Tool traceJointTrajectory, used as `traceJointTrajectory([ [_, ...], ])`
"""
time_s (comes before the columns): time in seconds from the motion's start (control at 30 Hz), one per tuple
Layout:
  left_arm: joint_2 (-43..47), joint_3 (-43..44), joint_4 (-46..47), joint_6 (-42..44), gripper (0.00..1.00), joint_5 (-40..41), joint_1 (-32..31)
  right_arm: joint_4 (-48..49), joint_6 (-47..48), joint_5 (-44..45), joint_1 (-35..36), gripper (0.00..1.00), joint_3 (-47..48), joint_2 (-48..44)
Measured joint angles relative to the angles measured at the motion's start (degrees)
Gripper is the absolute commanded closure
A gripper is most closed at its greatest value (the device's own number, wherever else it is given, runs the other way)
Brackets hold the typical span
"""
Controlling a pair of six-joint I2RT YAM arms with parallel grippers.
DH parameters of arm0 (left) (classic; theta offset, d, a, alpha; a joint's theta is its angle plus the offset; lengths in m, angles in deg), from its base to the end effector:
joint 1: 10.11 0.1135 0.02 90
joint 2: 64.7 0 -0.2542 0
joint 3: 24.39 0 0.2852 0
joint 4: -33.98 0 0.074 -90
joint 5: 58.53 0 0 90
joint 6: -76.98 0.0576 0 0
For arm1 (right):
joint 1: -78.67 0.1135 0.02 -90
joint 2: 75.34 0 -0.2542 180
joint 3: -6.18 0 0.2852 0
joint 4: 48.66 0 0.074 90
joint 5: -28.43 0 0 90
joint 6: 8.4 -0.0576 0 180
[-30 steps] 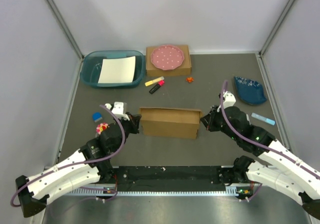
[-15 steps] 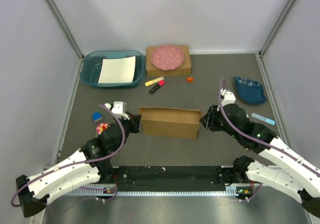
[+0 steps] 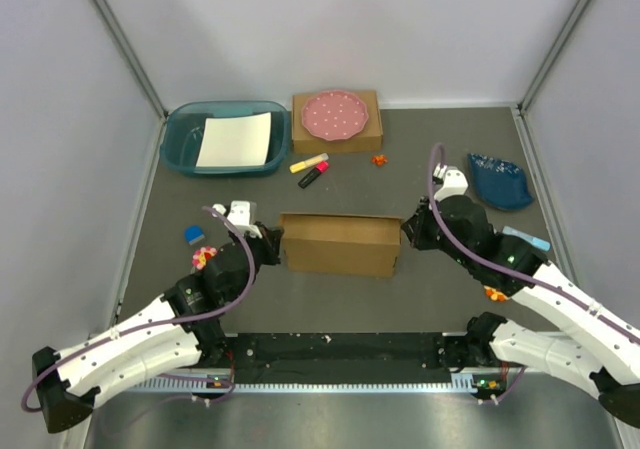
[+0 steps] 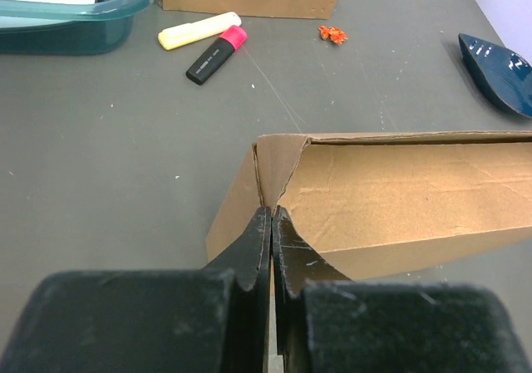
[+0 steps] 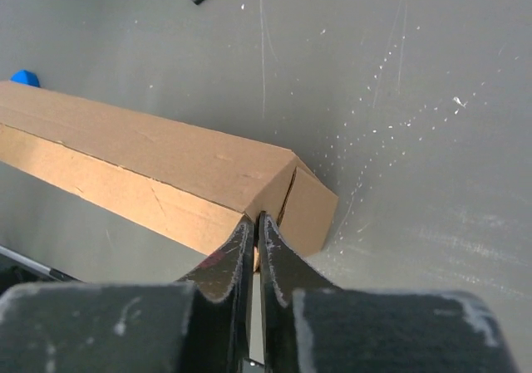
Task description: Fold the paper box
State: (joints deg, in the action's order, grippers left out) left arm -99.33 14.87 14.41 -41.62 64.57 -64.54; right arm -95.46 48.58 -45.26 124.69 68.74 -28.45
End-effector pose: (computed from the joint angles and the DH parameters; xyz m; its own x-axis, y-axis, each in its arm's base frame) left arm 0.1496 -0.1551 0.2495 -0.3109 -0.2546 -0.9157 0.2570 0.9050 -0.3389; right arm 0.1724 0.1554 0.3093 -0.5864 0.1455 -0.7969 -0.2435 0.9066 0.3447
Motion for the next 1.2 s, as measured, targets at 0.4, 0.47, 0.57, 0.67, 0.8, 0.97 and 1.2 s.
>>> traceJointTrajectory([
  [0.4,-0.83,0.33,0.35,0.20,1.00,0.20,0.00,3.96,-0.02,-0.28,0.00,1.00,-4.79,-3.34],
  [0.47,-0.85,0.33,0.37,0.17,1.00,0.22,0.00,5.68,-0.59,-0.72,0.00,1.00,-7.06,-4.79],
  [0.57,-0.85,0.33,0.39,0.20,0.93,0.31,0.02,6.97,-1.31,-1.22,0.00,1.00,-8.94,-6.01],
  [0.67,-0.85,0.33,0.37,0.22,0.72,0.39,0.00,7.41,-1.77,-1.36,0.02,1.00,-9.53,-6.64],
  [0.8,-0.85,1.44,-0.94,0.76,0.55,-0.74,-0.13,7.19,-2.14,-1.44,0.07,1.00,-9.35,-6.49],
  [0.97,-0.35,3.58,-6.01,3.13,0.52,-1.01,-0.09,6.25,-2.19,-1.03,0.09,1.00,-8.04,-5.07],
  [1.2,0.39,6.03,-7.69,6.84,0.54,0.00,-0.04,5.77,-2.21,-0.90,0.09,1.00,-7.61,-4.70],
])
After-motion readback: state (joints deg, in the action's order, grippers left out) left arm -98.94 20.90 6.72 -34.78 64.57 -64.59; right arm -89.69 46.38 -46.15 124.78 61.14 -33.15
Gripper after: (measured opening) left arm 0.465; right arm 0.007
